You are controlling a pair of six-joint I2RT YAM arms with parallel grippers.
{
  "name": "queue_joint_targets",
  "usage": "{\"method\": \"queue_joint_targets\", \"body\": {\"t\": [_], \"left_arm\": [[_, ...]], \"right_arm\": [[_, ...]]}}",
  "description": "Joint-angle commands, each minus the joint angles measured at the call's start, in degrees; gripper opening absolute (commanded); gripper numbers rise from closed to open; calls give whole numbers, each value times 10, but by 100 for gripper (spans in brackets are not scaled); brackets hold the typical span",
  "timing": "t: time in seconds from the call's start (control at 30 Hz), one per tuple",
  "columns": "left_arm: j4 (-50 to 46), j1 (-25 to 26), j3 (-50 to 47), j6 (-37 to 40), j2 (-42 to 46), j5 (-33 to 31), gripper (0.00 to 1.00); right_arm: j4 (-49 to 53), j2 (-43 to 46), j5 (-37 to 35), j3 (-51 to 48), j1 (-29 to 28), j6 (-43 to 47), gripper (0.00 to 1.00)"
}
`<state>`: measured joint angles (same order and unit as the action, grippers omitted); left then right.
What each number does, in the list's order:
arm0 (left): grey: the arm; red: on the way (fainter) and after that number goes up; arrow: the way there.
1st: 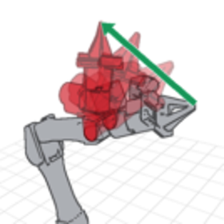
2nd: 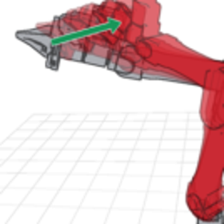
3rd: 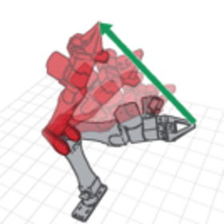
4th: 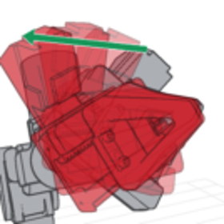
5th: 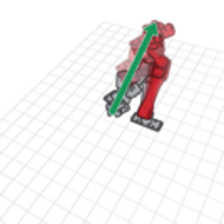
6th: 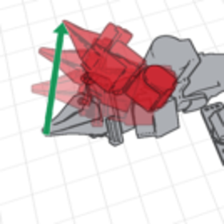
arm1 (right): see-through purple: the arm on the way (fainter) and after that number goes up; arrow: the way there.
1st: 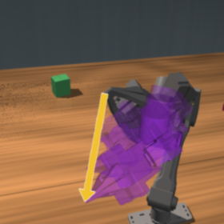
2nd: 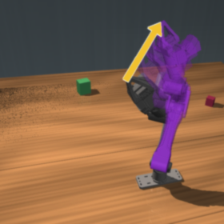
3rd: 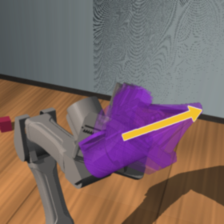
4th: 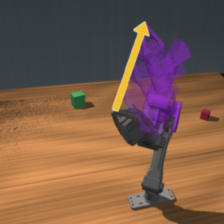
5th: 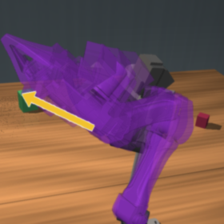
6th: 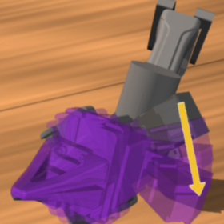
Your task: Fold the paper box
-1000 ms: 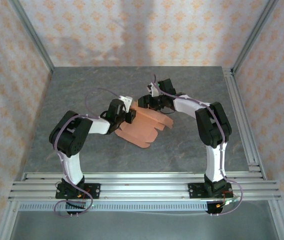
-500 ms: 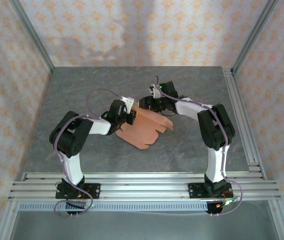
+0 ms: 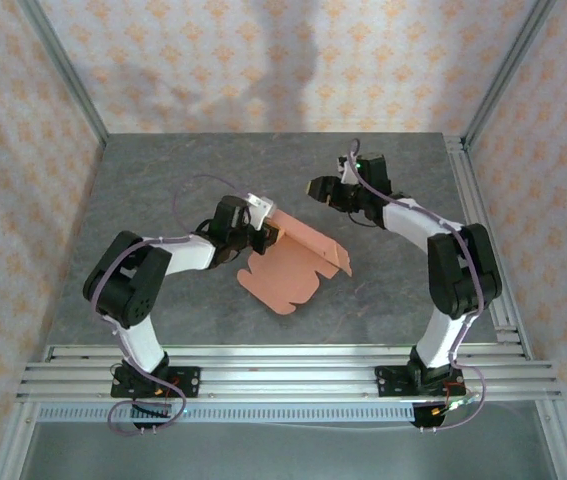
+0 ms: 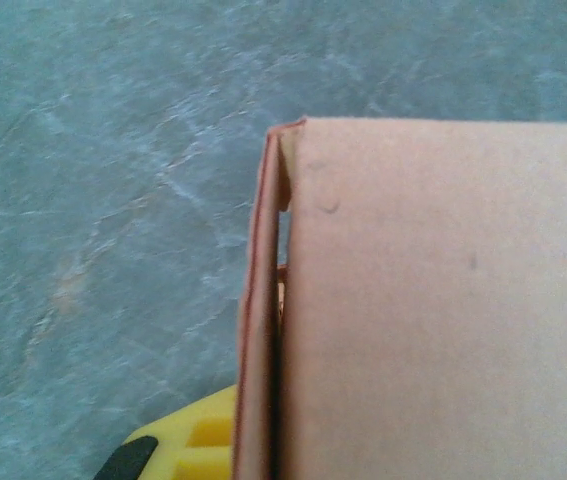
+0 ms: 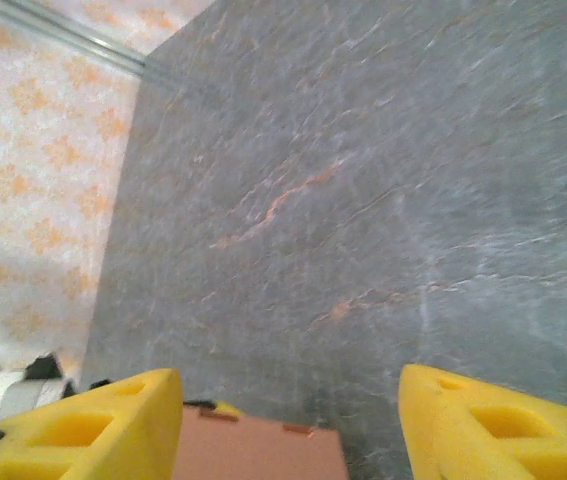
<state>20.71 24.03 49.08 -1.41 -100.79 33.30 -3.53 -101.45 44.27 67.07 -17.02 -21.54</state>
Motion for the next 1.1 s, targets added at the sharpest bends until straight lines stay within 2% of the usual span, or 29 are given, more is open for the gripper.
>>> {"method": "queue_joint_targets", "body": {"t": [0.0,0.1,0.43,0.5,0.8,0.93,1.07], "left_arm": [[-23,1,25,9,25,60,0],[-3,1,31,-20,28,65,0],[99,2,44,-112,13,8,0],[95,1,54,-127,10,-12,0],[109,1,51,-142,15,-23,0],[110,1,46,-146,21,-22,0],[123,0,43,-163,23,-12,0]], "right_arm": [[52,22,13,-10,-5,58,49],[41,33,46,-24,-11,61,42],[-63,48,86,-73,-57,3,41],[-70,44,94,-74,-65,1,40],[-76,47,99,-66,-59,-2,40],[-91,63,74,-70,-41,-19,47],[-149,102,31,-102,0,-73,55]]}}
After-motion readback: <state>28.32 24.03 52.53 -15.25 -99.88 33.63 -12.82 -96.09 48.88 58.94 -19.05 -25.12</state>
